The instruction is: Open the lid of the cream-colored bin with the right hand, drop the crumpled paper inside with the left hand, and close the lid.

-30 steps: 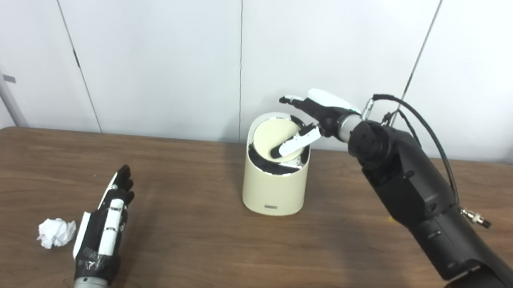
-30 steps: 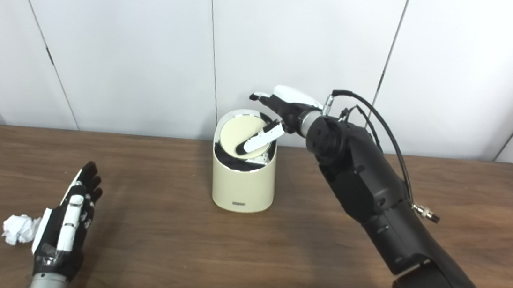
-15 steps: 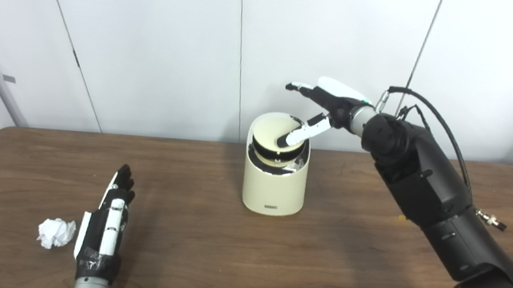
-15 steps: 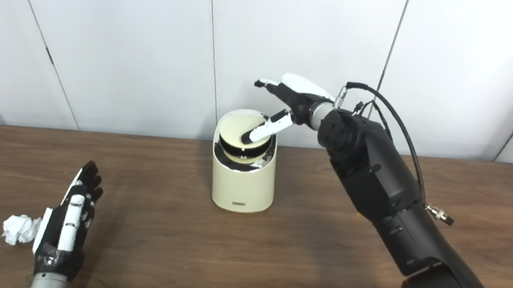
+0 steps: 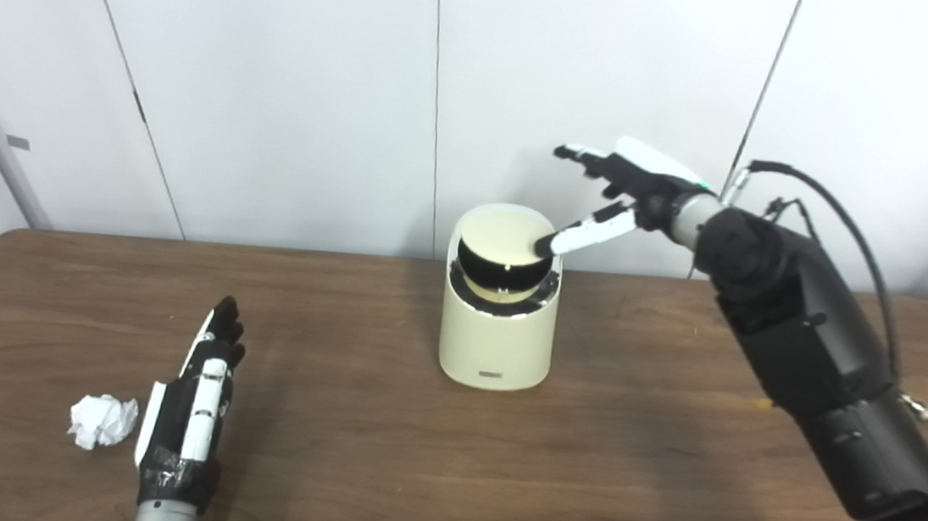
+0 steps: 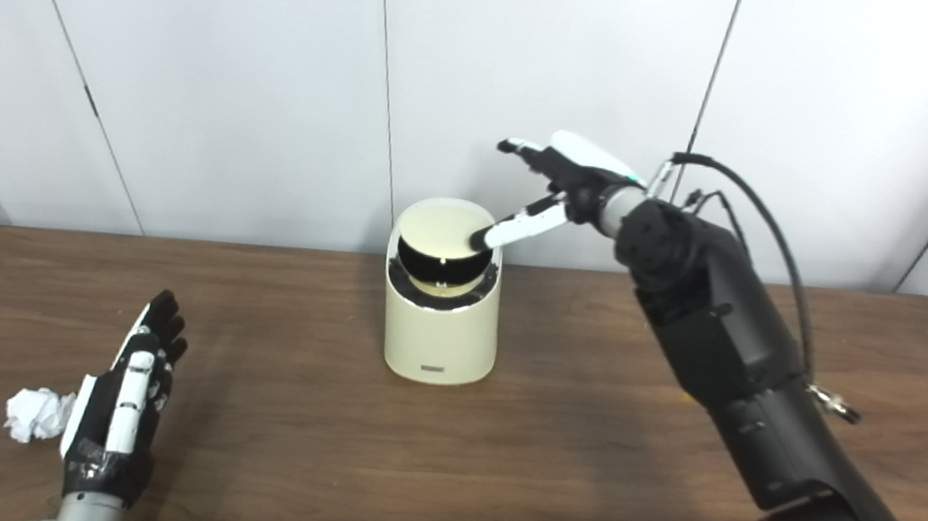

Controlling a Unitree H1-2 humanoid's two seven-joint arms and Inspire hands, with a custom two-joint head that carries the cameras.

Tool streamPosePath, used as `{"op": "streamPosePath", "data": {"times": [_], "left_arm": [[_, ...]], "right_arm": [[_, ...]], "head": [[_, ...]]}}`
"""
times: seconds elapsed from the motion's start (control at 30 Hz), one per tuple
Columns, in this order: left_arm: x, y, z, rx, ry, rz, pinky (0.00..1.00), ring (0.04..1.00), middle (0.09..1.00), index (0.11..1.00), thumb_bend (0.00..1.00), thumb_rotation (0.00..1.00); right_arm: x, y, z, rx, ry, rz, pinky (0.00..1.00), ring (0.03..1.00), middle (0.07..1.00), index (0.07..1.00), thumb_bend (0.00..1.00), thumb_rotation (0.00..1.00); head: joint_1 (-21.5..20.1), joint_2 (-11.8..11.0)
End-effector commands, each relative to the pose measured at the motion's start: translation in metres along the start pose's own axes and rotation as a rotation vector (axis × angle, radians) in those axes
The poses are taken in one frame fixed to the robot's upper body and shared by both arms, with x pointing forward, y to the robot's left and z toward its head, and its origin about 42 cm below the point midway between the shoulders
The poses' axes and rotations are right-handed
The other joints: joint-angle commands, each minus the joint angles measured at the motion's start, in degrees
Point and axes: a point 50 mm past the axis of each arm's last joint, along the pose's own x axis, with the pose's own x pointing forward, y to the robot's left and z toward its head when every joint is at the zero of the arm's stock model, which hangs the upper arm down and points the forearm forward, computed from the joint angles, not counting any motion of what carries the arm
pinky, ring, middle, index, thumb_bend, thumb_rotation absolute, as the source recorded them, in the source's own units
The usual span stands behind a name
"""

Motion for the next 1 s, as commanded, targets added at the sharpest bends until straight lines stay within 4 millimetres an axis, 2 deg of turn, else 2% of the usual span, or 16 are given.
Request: {"op": "streamPosePath", "data": {"times": [0.0, 0.2, 0.37, 0.4, 0.43, 0.53, 0.57, 0.6, 0.63, 0.77, 0.97], "left_arm": [[-0.026, -0.008, -0.035, -0.041, 0.122, 0.016, 1.0, 1.0, 0.996, 0.982, 0.36, 0.85], [-0.025, -0.007, -0.033, -0.036, 0.124, 0.017, 1.0, 1.0, 0.993, 0.985, 0.34, 0.88], [-0.025, -0.006, -0.033, -0.042, 0.123, 0.017, 1.0, 1.0, 0.994, 0.984, 0.34, 0.86], [-0.025, -0.005, -0.032, -0.041, 0.123, 0.016, 1.0, 1.0, 0.993, 0.983, 0.34, 0.86], [-0.025, -0.005, -0.032, -0.04, 0.124, 0.015, 1.0, 1.0, 0.991, 0.982, 0.34, 0.86], [-0.025, -0.005, -0.031, -0.04, 0.125, 0.015, 1.0, 1.0, 0.994, 0.984, 0.35, 0.85], [-0.025, -0.005, -0.03, -0.039, 0.124, 0.013, 1.0, 1.0, 0.994, 0.985, 0.34, 0.85], [-0.025, -0.005, -0.03, -0.037, 0.124, 0.012, 1.0, 1.0, 0.996, 0.988, 0.34, 0.85], [-0.025, -0.005, -0.03, -0.036, 0.124, 0.011, 1.0, 1.0, 0.996, 0.988, 0.34, 0.86], [-0.025, -0.004, -0.03, -0.041, 0.124, 0.01, 1.0, 1.0, 0.999, 0.988, 0.34, 0.86], [-0.025, -0.003, -0.03, -0.043, 0.125, 0.007, 1.0, 1.0, 0.996, 0.985, 0.33, 0.85]], "right_arm": [[-0.008, -0.03, 0.007, -0.009, -0.034, -0.077, 0.86, 0.959, 0.975, 0.955, 0.87, 0.47], [-0.02, -0.031, -0.006, -0.013, -0.041, -0.089, 0.85, 0.946, 0.963, 0.95, 0.88, 0.49], [-0.03, -0.028, -0.013, -0.025, -0.027, -0.109, 0.81, 0.92, 0.949, 0.947, 0.88, 0.51], [-0.032, -0.027, -0.014, -0.03, -0.02, -0.113, 0.68, 0.851, 0.923, 0.941, 0.89, 0.52], [-0.034, -0.026, -0.016, -0.032, -0.015, -0.116, 0.59, 0.791, 0.887, 0.937, 0.89, 0.52], [-0.038, -0.022, -0.02, -0.024, -0.01, -0.121, 0.5, 0.737, 0.851, 0.929, 0.9, 0.51], [-0.039, -0.021, -0.021, -0.025, -0.007, -0.12, 0.56, 0.766, 0.858, 0.927, 0.9, 0.52], [-0.04, -0.019, -0.023, -0.026, -0.002, -0.117, 0.66, 0.816, 0.883, 0.927, 0.91, 0.53], [-0.041, -0.018, -0.024, -0.024, -0.001, -0.114, 0.71, 0.84, 0.898, 0.928, 0.91, 0.54], [-0.044, -0.009, -0.032, 0.0, -0.003, -0.097, 0.83, 0.898, 0.935, 0.936, 0.88, 0.56], [-0.056, 0.013, -0.05, 0.125, 0.015, -0.119, 0.83, 0.917, 0.937, 0.929, 0.8, 0.59]], "head": [[-0.1, 0.0], [-0.1, 0.1], [-0.3, 0.1], [-0.3, 0.1], [-0.3, 0.1], [-0.4, 0.2], [-0.4, 0.3], [-0.5, 0.3], [-0.6, 0.3], [-0.8, 0.6], [-1.1, 0.9]]}}
